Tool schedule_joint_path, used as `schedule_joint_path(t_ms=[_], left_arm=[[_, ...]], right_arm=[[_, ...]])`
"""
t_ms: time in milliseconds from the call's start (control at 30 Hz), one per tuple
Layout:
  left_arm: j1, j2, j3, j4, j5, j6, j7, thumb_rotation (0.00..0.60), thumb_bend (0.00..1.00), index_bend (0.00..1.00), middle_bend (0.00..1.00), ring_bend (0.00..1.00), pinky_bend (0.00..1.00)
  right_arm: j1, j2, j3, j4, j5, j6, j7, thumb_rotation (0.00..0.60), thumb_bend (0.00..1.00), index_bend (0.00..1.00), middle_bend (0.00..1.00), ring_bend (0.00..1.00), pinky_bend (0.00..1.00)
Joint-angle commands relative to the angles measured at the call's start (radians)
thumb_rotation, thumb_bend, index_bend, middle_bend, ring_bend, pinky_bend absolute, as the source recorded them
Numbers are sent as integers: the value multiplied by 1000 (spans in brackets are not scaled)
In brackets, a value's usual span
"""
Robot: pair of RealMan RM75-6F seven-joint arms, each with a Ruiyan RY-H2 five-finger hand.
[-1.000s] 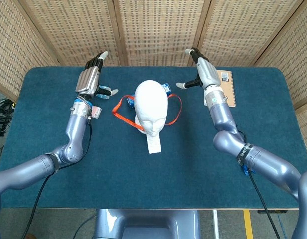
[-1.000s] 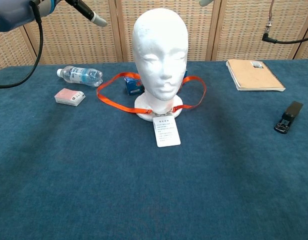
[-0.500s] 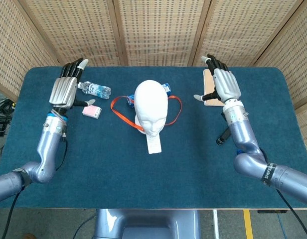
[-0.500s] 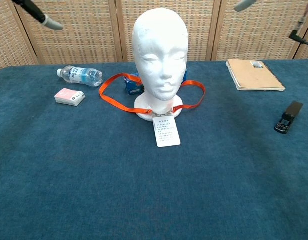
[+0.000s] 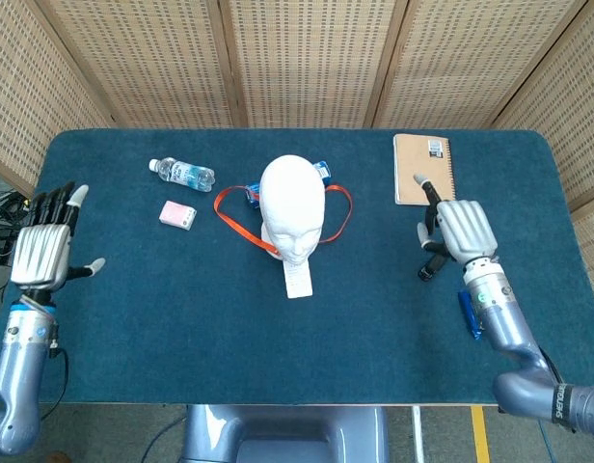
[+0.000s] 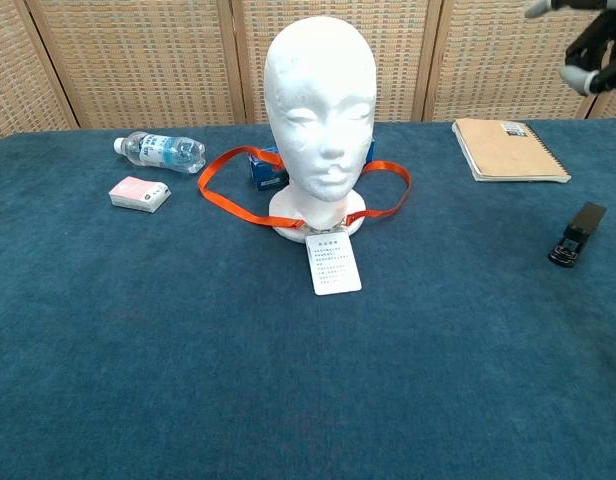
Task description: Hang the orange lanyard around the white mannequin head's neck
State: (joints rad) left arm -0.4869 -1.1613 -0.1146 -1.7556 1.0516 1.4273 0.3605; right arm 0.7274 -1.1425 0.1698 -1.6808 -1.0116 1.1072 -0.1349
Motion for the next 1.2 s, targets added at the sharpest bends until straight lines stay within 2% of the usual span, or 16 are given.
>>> schedule_joint_path(t_ms=[33,200,467,667,867,1200], left_arm=[[85,17,48,-23,10,54,-20,600,0,0,0,0,0],[140,29,66,-10,43,68,-71,600,0,0,0,0,0],[168,-7,47,66,45,40,-109,600,0,0,0,0,0],[173,-9,31,91,63,16,-134,600,0,0,0,0,0],[180,-7,18,98,76,-6,-146,600,0,0,0,0,0],[191,0,-5,103,75,-33,-159,600,0,0,0,0,0]], right_arm=[[-32,-30,-80,-11,-103,-36,-32,600,733,5,718,562,615],[-3,-72,-131,14,-232,-155,9,600,734,36,710,562,615],[47,-193,-132,48,-257,-253,-35,600,736,52,711,562,615],[89,-288,-109,85,-200,-303,-106,600,737,68,711,562,615],[134,-377,-87,152,-66,-348,-208,600,738,122,717,562,615],[178,-474,-78,208,86,-352,-309,600,738,183,722,562,615]])
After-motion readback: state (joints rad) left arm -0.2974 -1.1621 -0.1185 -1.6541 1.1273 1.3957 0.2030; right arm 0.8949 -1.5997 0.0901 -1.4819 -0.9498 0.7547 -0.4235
